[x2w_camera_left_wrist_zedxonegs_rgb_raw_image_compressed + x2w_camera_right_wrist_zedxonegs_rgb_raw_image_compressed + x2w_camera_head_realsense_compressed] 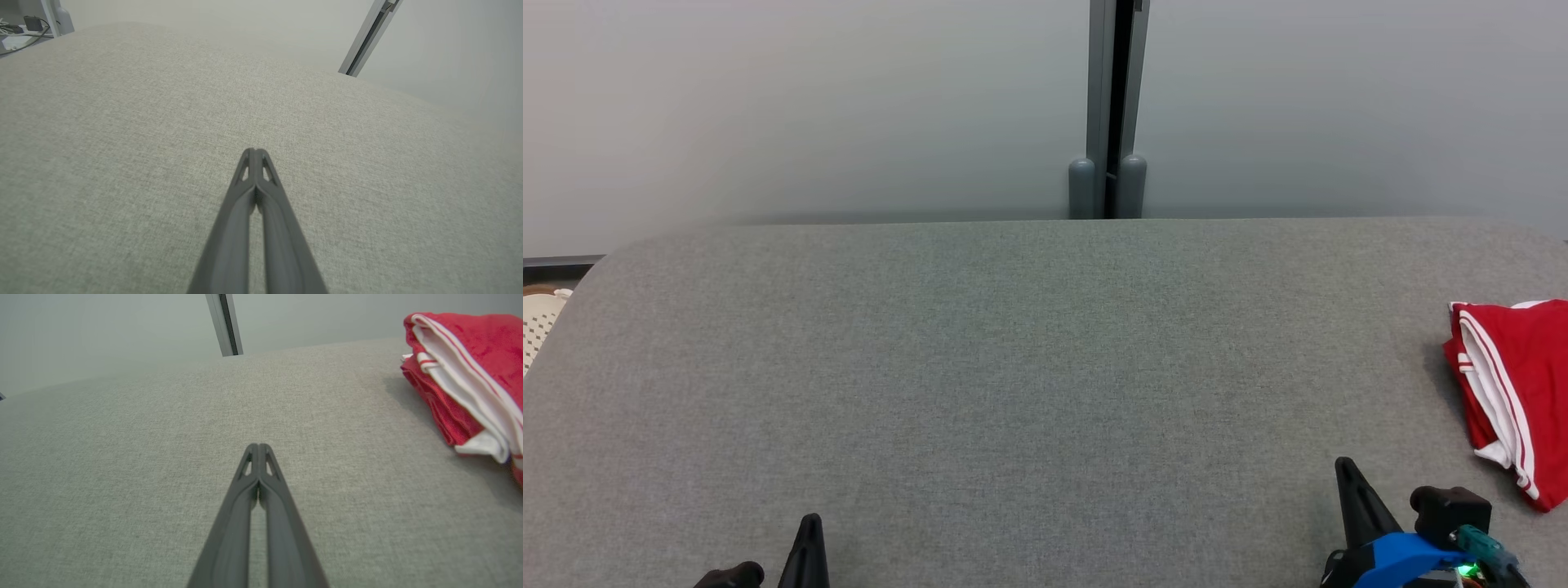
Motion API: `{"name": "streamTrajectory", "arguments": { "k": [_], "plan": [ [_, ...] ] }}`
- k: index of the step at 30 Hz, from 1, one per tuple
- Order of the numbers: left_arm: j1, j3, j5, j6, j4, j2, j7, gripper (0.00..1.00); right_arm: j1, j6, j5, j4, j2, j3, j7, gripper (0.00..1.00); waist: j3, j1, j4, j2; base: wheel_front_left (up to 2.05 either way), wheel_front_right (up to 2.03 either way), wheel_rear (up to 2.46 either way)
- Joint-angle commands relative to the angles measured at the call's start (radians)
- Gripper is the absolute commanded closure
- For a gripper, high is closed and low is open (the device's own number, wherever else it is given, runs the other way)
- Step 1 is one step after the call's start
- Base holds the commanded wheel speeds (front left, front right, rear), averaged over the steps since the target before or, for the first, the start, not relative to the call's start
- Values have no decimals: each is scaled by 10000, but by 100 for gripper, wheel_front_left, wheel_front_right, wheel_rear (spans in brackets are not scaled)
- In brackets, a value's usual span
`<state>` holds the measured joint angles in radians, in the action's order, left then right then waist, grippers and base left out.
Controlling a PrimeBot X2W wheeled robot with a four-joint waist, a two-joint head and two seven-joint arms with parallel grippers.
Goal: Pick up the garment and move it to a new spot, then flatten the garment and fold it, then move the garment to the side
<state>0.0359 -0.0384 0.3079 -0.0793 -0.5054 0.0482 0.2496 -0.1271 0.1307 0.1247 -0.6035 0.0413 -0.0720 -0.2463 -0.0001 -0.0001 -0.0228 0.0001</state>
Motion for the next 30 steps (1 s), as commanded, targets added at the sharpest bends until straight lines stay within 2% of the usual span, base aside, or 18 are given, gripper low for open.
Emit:
{"name": "streamTrajectory", "arguments": {
  "k": [1,30],
  "plan": [
    [-227,153,550,-25,168,11,-177,100,-184,0,618,163,33,-137,205,100,1,1,5,-1,0,0,0],
    [-647,589,4914,-198,1089,17,-1343,100,25,0,5625,1477,62,-150,1321,100,8,1,56,-1,0,0,0]
  ]
}}
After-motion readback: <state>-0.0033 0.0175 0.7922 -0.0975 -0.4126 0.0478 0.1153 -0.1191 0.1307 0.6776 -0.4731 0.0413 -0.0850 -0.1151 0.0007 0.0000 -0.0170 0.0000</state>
